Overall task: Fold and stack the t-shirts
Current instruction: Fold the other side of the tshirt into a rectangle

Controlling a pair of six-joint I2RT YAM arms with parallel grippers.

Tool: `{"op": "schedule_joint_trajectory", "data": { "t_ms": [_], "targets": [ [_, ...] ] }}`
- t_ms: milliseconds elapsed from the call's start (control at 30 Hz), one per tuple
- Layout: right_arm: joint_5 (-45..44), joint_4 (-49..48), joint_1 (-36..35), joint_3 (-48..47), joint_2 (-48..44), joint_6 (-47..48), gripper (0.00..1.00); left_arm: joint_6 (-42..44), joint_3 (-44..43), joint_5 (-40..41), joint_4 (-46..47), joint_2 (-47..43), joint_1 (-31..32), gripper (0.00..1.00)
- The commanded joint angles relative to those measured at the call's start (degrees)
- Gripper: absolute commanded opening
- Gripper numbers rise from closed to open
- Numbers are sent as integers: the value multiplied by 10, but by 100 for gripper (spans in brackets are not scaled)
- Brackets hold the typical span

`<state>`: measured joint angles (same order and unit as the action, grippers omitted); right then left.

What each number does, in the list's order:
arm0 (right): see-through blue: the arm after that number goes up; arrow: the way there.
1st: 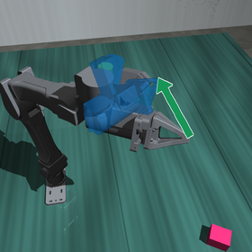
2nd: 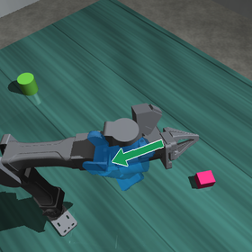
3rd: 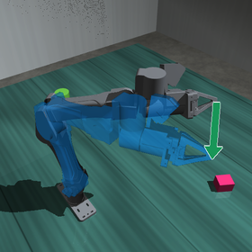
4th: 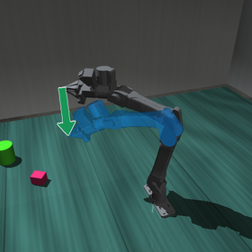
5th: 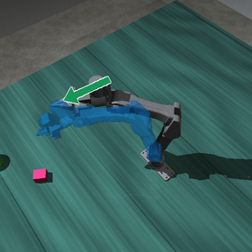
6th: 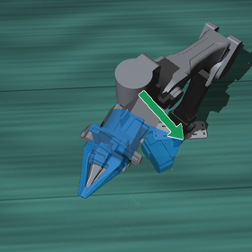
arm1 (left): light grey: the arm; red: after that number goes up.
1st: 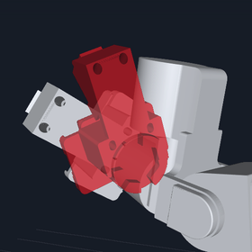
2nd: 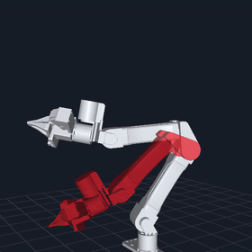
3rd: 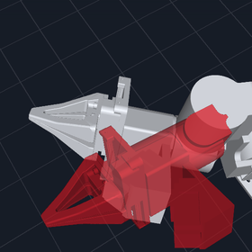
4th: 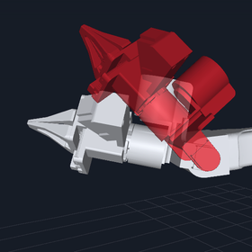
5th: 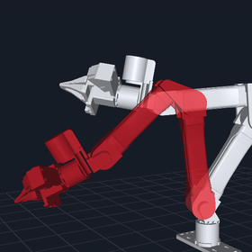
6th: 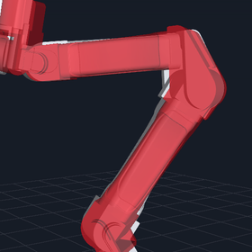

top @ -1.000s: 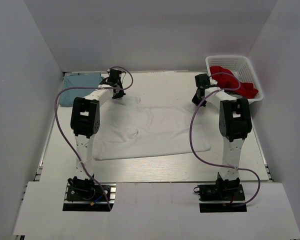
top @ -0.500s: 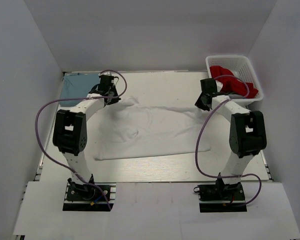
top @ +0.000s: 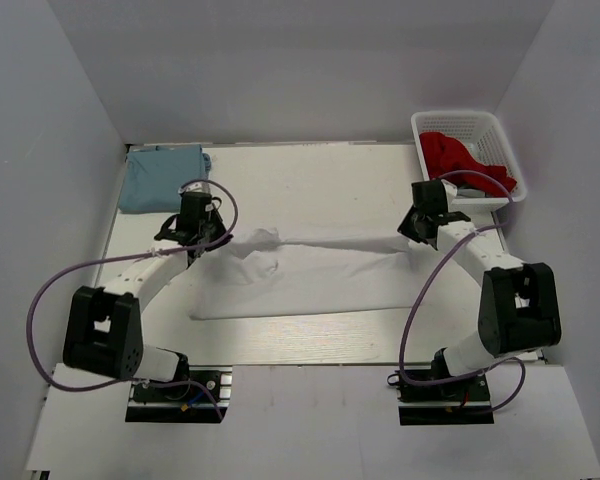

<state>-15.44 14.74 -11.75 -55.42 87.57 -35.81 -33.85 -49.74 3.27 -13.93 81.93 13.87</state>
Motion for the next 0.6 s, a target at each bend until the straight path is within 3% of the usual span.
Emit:
{"op": "schedule_joint_trajectory", "data": {
  "t_ms": [0,200,367,567],
  "targets": [
    [-20,-23,1,18,-47,7,0,-30,50,-4,-2,-84,5,0],
    [-34,-18,3,27,-50,27,0,-44,124,22,-22,-203,5,0],
    [-24,-8,3,-34,-22,37,0,-38,60,42,-50,-183,5,0],
    [-18,-1,5,-29,-23,38,0,-43,96,48,-51,-204,5,0]
  ]
}}
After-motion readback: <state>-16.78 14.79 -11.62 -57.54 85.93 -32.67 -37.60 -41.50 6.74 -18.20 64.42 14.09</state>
